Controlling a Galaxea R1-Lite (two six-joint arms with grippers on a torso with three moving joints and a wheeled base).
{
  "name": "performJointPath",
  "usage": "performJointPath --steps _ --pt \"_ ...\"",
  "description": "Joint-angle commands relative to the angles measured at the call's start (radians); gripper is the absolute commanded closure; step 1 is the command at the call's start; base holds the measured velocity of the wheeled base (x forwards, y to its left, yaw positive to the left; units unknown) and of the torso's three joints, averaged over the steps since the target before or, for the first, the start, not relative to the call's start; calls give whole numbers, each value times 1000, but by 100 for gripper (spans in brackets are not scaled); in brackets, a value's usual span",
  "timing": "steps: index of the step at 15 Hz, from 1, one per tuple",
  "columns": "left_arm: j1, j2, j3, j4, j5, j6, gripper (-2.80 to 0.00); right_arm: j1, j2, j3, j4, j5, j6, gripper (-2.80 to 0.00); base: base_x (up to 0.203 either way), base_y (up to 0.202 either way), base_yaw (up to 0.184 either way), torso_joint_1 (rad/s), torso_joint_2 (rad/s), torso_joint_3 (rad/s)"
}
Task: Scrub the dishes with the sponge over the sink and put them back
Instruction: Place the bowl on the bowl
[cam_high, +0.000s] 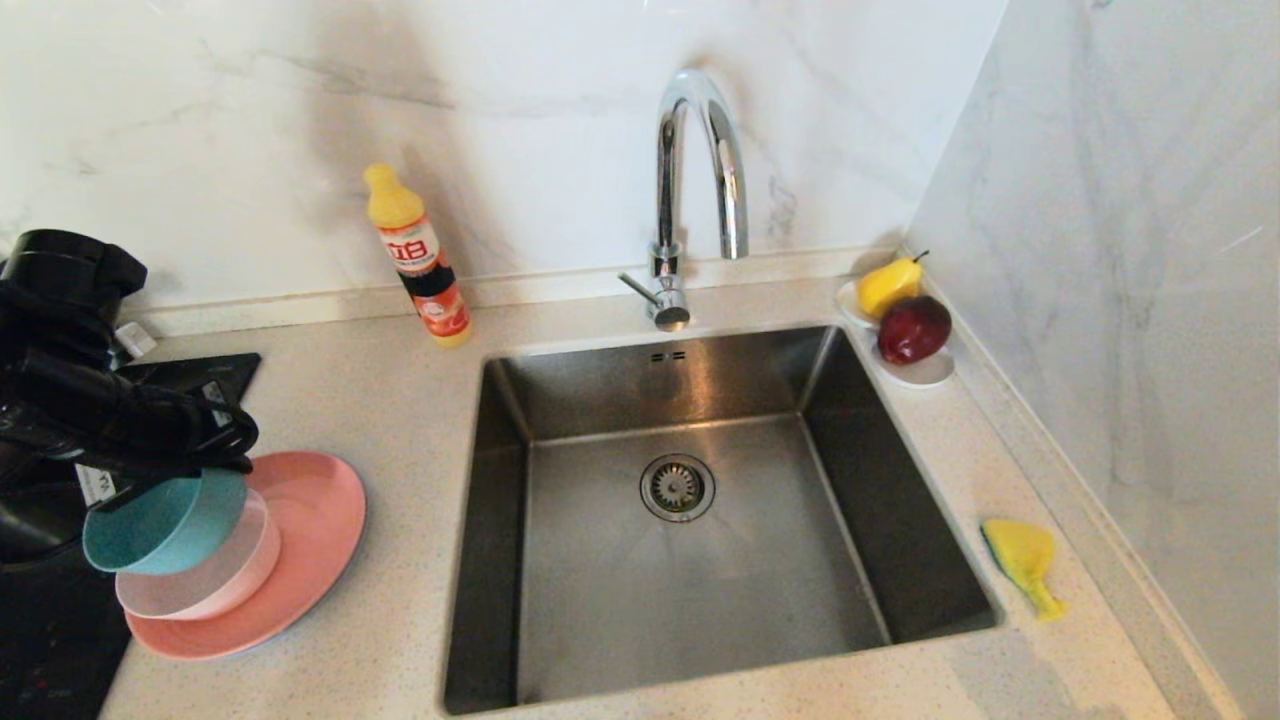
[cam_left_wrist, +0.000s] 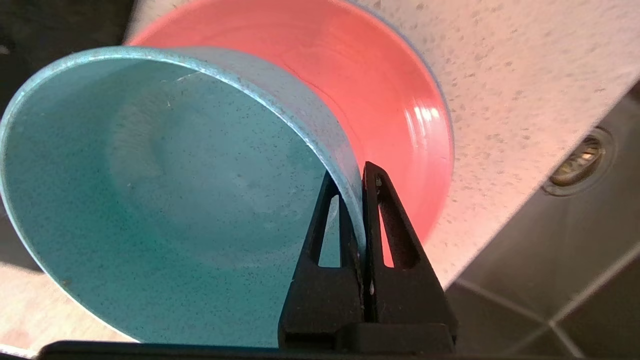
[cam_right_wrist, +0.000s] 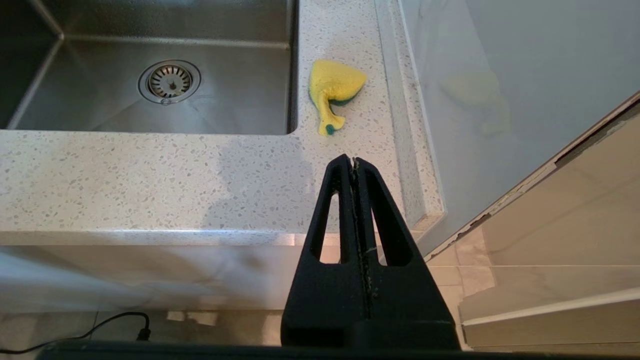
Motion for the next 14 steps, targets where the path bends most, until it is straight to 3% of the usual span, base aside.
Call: performJointPath --steps 1,5,6,11,14 --pt "-3 7 50 -28 2 -2 0 0 1 0 0 1 -1 0 0 0 0 0 0 0" --pt "-1 18 52 -32 4 -2 0 0 1 0 0 1 -1 0 0 0 0 0 0 0" --pt "-3 16 53 -31 4 -1 -280 0 0 0 0 1 -1 0 0 0 0 0 0 0" --pt "-3 -12 50 -31 -6 4 -280 0 0 0 0 1 -1 0 0 0 0 0 0 0" --pt "-2 -37 -34 -62 -1 13 -280 0 1 0 1 1 -1 0 0 0 0 0 0 0"
